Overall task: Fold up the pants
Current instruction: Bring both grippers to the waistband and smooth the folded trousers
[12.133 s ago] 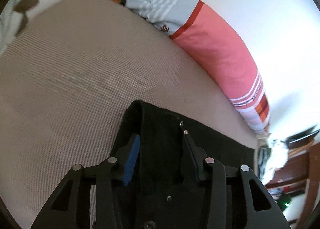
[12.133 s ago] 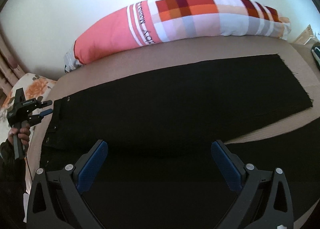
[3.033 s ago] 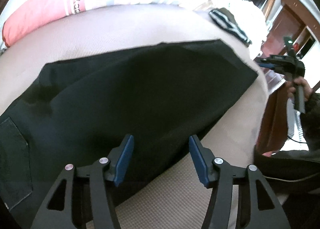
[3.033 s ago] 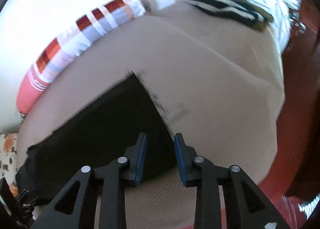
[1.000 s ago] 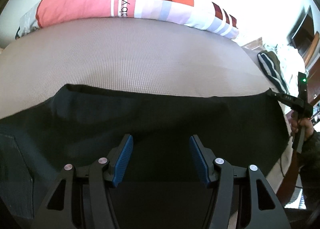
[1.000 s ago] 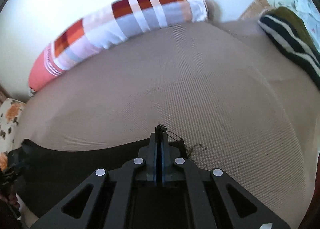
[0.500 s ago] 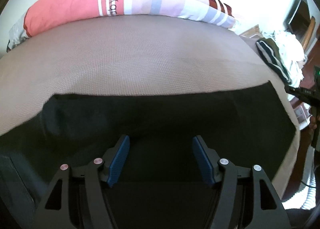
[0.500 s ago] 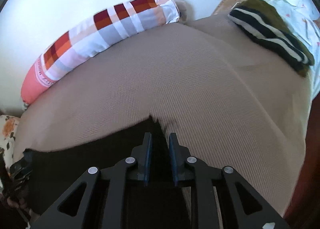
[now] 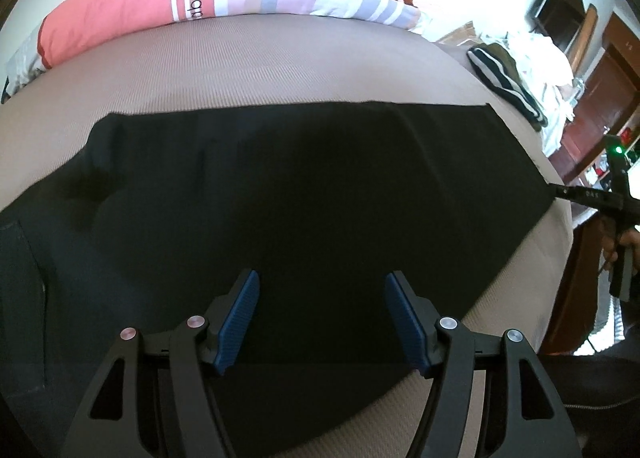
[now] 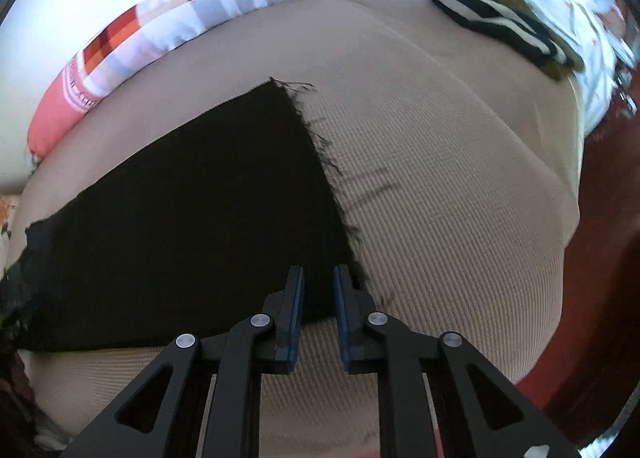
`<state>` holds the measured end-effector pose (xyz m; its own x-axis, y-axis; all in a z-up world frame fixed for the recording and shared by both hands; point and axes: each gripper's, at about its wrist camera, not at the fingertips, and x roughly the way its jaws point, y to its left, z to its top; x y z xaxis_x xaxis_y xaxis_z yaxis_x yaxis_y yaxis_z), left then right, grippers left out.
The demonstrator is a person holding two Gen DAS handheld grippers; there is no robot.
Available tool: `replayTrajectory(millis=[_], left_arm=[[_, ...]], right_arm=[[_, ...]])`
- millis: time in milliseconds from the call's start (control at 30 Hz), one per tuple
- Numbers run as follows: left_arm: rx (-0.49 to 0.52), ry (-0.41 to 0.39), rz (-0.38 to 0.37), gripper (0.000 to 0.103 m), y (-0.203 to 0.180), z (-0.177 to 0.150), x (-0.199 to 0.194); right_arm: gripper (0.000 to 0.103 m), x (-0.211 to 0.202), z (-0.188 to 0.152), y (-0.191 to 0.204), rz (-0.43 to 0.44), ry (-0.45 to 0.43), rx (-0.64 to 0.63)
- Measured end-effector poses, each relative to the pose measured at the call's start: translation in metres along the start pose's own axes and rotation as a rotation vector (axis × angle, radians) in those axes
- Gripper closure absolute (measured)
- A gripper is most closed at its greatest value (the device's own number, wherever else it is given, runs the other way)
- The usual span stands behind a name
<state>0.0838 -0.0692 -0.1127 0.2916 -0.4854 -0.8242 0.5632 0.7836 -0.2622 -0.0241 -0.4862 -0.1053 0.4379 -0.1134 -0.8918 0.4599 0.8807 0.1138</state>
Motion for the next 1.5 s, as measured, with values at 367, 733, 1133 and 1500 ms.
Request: replayTrajectory(millis=[367, 733, 1133, 1500], left_arm=[[-0.125, -0.161, 0.058, 0.037, 0.037, -0.005, -0.048], [-0.417, -0.290, 0.310, 0.037, 0.165, -0.030, -0.098], [-0.525, -0.274, 0.309, 0.037, 0.228, -0.069, -0.103], [-0.534, -0.299, 0.243, 0.037, 0.237, -0.074, -0.108]], right_arm=[[0.085, -0.025, 0.021, 0.078, 0.121, -0.017, -0.134], [0.072, 0.028, 0.049, 0.335, 0.534, 0.135, -0.578], [0.064, 0.094, 0.028, 0.511, 0.665, 0.366, -0.940], [0.096, 0.107, 0.024, 0.531, 0.655, 0.328, -0.995]])
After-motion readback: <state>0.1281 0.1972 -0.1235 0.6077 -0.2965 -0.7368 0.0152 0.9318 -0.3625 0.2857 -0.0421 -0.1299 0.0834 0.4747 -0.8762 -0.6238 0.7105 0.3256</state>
